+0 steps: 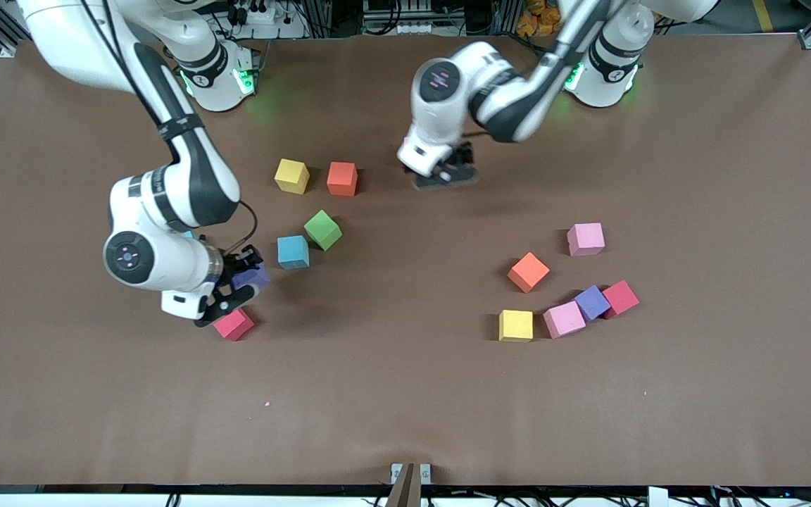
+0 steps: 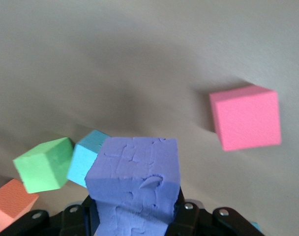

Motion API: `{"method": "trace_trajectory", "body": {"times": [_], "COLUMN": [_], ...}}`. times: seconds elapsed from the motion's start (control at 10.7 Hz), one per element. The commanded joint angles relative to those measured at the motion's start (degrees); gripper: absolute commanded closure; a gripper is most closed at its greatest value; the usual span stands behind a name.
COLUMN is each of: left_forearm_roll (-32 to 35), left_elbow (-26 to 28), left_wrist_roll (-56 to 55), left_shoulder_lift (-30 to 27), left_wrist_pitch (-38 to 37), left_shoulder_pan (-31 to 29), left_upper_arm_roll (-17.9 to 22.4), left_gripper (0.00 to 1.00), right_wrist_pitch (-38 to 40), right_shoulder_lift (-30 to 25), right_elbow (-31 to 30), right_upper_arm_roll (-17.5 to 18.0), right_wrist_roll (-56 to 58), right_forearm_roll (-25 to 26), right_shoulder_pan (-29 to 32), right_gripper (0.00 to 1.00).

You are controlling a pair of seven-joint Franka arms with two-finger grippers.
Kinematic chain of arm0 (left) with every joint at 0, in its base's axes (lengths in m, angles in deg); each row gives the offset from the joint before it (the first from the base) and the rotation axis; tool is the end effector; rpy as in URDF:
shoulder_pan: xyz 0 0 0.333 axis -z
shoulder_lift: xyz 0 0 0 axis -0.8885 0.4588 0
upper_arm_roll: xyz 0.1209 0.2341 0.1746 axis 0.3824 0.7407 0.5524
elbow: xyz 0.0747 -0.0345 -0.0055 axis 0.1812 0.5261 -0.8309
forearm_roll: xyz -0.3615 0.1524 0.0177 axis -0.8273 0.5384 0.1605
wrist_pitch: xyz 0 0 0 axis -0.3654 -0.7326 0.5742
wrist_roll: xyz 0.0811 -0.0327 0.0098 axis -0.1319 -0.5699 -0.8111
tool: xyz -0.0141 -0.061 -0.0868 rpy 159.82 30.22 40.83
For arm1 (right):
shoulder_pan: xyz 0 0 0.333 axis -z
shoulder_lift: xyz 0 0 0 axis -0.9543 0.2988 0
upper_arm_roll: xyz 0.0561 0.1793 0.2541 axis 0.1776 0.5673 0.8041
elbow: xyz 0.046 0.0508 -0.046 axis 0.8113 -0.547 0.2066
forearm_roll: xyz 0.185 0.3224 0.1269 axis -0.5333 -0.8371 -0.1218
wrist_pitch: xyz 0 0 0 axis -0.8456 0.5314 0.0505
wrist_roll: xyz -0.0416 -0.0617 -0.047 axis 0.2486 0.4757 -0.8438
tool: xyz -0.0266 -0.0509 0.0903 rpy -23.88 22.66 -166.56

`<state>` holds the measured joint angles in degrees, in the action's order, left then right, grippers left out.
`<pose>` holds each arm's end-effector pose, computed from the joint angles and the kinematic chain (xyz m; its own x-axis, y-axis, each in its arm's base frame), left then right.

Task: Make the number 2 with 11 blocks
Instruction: 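Lift the purple cube with the right gripper while the left gripper reaches pink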

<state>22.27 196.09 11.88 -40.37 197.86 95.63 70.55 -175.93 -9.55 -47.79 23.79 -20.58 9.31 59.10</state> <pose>0.3967 -0.4310 0.3089 0.9775 0.1877 -0.0959 0.1853 -0.9821 -0.0332 0.6200 0.1922 0.3169 0.8272 0.5392 -0.1580 0.5157 -0.8403 -0.1671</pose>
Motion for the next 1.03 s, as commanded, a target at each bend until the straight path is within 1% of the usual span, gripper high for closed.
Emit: {"method": "trace_trajectory", "body": {"times": [0.0,0.09,0.19,0.28,0.47,0.56,0.65,0.84,0.93], "left_forearm_roll": [-0.08,-0.08,0.01,0.62,4.29,6.93,7.74,8.01,8.1], "left_elbow": [-1.66,-2.38,-1.78,-1.51,-1.07,-0.54,-0.36,0.51,1.82], "left_wrist_roll": [5.21,7.57,11.07,16.16,22.95,25.76,28.83,34.19,36.57], "left_shoulder_lift": [-0.9,-0.2,-0.19,-0.19,-0.02,0.59,1.73,3.23,3.41], "left_wrist_pitch": [-3.05,-4.12,-4.82,-5.96,-7.99,-7.91,-7.91,-6.77,-5.28], "left_shoulder_pan": [-11.53,-15.06,-18.92,-23.49,-27.64,-29.58,-30.9,-34.59,-35.65], "left_upper_arm_roll": [-0.28,-0.28,-0.28,-0.28,-0.28,-0.37,-0.37,-0.37,-0.37], "left_gripper": [0.0,0.0,0.0,0.0,0.0,0.0,0.0,0.0,0.0], "right_wrist_pitch": [1.49,1.49,1.49,1.41,1.23,1.14,1.58,4.46,5.35], "right_shoulder_lift": [-1.08,-0.82,-0.47,-0.29,0.32,1.02,1.2,0.94,0.59], "right_elbow": [2.82,4.41,5.03,5.12,5.39,6.61,8.18,8.2,7.77], "right_upper_arm_roll": [-0.2,-0.2,-0.2,-0.2,-0.2,-0.2,-0.2,0.41,0.59], "right_wrist_roll": [1.37,1.38,1.29,1.2,1.55,1.47,2.51,6.01,8.47], "right_forearm_roll": [1.83,3.5,4.39,4.31,4.13,3.96,3.52,3.43,3.43], "right_shoulder_pan": [-3.79,-4.76,-6.34,-6.87,-6.71,-6.44,-6.79,-8.45,-10.46], "right_gripper": [0.64,0.64,0.64,0.64,0.64,0.64,0.64,0.64,0.64]}}
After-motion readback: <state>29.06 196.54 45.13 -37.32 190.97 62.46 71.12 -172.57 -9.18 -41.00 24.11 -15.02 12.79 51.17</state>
